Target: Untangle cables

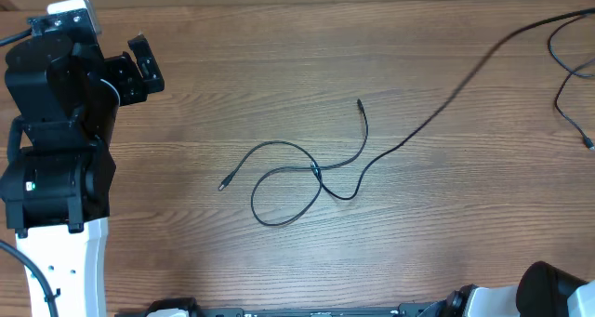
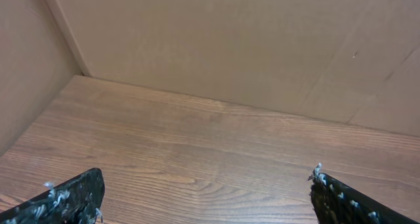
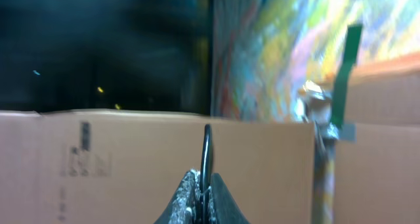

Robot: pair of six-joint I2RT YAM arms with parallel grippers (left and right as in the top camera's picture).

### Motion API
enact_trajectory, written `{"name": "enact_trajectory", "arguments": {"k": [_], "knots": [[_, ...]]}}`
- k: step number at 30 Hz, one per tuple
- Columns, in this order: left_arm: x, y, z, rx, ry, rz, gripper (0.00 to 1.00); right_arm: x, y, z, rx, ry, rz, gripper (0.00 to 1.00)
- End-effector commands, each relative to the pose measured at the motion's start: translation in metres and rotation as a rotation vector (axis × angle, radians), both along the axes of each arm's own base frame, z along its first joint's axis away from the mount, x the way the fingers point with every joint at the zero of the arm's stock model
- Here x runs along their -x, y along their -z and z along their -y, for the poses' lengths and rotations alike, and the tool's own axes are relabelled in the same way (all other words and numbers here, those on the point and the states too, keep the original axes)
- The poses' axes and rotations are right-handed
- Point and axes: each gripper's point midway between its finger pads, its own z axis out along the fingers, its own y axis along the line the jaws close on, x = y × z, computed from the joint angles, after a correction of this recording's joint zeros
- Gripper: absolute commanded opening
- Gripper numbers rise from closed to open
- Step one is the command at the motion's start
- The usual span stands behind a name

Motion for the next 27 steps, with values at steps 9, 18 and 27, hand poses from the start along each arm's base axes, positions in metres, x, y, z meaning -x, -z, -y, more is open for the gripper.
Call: {"name": "enact_trajectory", "arguments": {"k": [9,18,27], "knots": [[-0.025,0.032,0.003,0.020,0.013,-0.086,1.00,0.054,-0.054,-0.032,0.103,-0.043,0.200,0.04],[-0.028,0.037,0.003,0.021,0.013,-0.099,1.00,0.118,-0.089,-0.064,0.179,-0.039,0.335,0.04],[-0.025,0.041,0.003,0.022,0.013,-0.119,1.00,-0.028,0.004,0.014,-0.005,-0.030,-0.008,0.04]]}}
